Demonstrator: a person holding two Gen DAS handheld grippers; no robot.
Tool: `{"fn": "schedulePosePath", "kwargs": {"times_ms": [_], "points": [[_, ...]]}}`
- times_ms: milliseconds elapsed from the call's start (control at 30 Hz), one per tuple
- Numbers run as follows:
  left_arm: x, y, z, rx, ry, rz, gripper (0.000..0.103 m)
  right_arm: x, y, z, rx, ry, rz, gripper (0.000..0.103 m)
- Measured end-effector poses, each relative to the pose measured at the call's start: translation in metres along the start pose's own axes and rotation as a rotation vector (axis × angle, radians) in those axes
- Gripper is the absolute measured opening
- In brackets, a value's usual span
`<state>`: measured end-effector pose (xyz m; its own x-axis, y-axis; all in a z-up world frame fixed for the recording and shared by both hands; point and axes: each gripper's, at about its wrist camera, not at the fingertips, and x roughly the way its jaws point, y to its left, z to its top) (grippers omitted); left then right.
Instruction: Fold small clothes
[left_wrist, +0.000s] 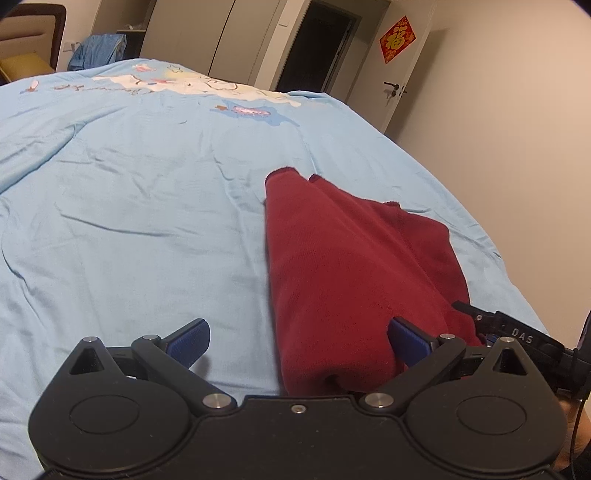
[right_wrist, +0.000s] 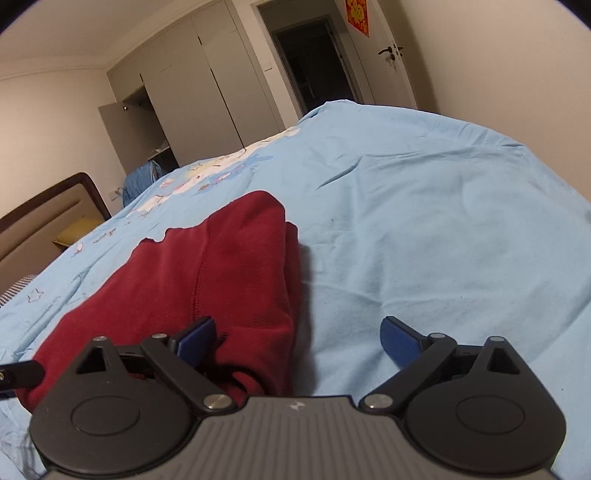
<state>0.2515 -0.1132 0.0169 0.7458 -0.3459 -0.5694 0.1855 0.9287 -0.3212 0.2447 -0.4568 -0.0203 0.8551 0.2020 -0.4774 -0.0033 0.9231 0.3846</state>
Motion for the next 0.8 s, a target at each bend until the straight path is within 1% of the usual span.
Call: {"fn": "schedulePosePath", "kwargs": {"times_ms": [133,200,267,333,433,533,567,633,700,800], "points": [[0.007,0.005,-0.004,-0.014,0.024,-0.003,0.103,0.002,0.003,0.001,-0.015,0.002,-0.002,0.102],[0.008,0.008,-0.003,-0.018,0.032,-0.014,0.103,0.001,0.000,0.004,0.002,-0.006,0.023,0.103],[0.007,0.009,0.003,-0.017,0.029,-0.039,0.102,0.000,-0.003,0.010,0.024,-0.017,0.059,0.103],[0.005,0.010,0.010,-0.014,0.009,-0.063,0.102,0.002,-0.005,0.017,0.038,-0.024,0.088,0.103],[0.008,0.013,0.023,-0.027,-0.011,-0.086,0.102,0.014,-0.006,0.029,0.059,-0.013,0.119,0.103],[0.019,0.014,0.035,-0.025,-0.004,-0.078,0.102,0.026,-0.003,0.034,0.064,-0.010,0.141,0.103],[0.024,0.015,0.037,-0.015,-0.006,-0.075,0.102,0.029,-0.001,0.034,0.061,-0.011,0.148,0.101],[0.037,0.016,0.041,0.002,0.011,-0.065,0.102,0.037,0.001,0.032,0.062,-0.004,0.158,0.093],[0.047,0.018,0.042,0.001,0.036,-0.078,0.102,0.043,-0.001,0.028,0.073,-0.003,0.165,0.084],[0.055,0.020,0.039,-0.005,0.058,-0.092,0.103,0.044,-0.008,0.020,0.097,-0.022,0.192,0.077]]}}
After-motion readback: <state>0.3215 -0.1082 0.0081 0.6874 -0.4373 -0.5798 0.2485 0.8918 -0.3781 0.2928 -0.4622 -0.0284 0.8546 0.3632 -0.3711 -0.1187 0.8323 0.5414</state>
